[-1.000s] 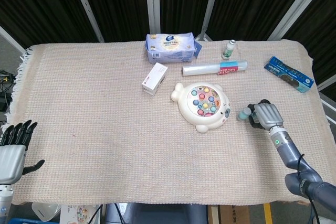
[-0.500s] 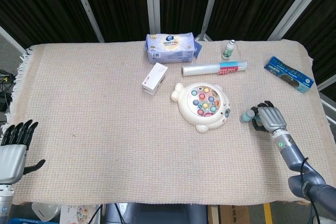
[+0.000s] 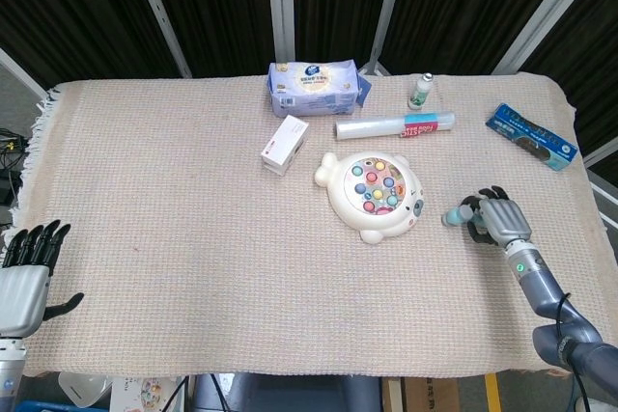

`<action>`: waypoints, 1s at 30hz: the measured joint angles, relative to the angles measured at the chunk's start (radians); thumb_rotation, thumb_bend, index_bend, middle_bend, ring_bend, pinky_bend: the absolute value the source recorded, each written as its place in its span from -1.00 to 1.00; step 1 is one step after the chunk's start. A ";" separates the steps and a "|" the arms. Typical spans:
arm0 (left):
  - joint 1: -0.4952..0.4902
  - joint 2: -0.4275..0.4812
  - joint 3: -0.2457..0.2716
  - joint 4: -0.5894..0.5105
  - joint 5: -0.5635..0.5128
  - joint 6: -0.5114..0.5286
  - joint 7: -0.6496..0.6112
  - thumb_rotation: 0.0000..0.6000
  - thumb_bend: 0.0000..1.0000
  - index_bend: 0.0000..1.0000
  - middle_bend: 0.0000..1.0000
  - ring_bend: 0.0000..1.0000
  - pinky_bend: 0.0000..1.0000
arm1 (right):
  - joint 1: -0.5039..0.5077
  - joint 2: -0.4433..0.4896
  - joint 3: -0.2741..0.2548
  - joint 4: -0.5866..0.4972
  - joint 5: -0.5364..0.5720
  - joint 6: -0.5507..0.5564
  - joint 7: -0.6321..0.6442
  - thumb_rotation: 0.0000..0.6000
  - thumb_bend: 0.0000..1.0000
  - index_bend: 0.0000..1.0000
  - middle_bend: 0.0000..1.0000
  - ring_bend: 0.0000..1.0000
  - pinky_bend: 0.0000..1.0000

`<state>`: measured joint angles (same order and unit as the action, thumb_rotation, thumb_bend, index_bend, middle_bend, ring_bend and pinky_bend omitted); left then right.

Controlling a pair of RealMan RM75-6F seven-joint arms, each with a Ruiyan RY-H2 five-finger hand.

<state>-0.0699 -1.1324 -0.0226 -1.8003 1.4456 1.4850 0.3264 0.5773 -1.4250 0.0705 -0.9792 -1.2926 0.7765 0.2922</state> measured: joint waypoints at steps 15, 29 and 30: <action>-0.002 -0.003 -0.004 0.001 -0.001 0.001 0.000 1.00 -0.73 -1.00 -1.00 -1.00 -1.00 | -0.001 0.041 0.014 -0.046 0.011 -0.025 -0.014 1.00 0.04 -1.00 -0.77 -1.00 -1.00; -0.002 -0.005 -0.014 0.009 -0.005 0.008 -0.025 1.00 -0.73 -1.00 -1.00 -1.00 -1.00 | -0.070 0.214 0.024 -0.281 0.014 0.093 -0.052 1.00 0.04 -0.92 -0.82 -1.00 -1.00; -0.001 -0.005 -0.013 0.011 -0.004 0.009 -0.033 1.00 -0.73 -1.00 -1.00 -1.00 -1.00 | -0.084 0.220 0.026 -0.296 0.016 0.124 -0.055 1.00 0.04 -0.92 -0.82 -1.00 -1.00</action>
<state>-0.0705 -1.1375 -0.0357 -1.7890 1.4414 1.4943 0.2935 0.4938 -1.2055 0.0970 -1.2749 -1.2770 0.9001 0.2371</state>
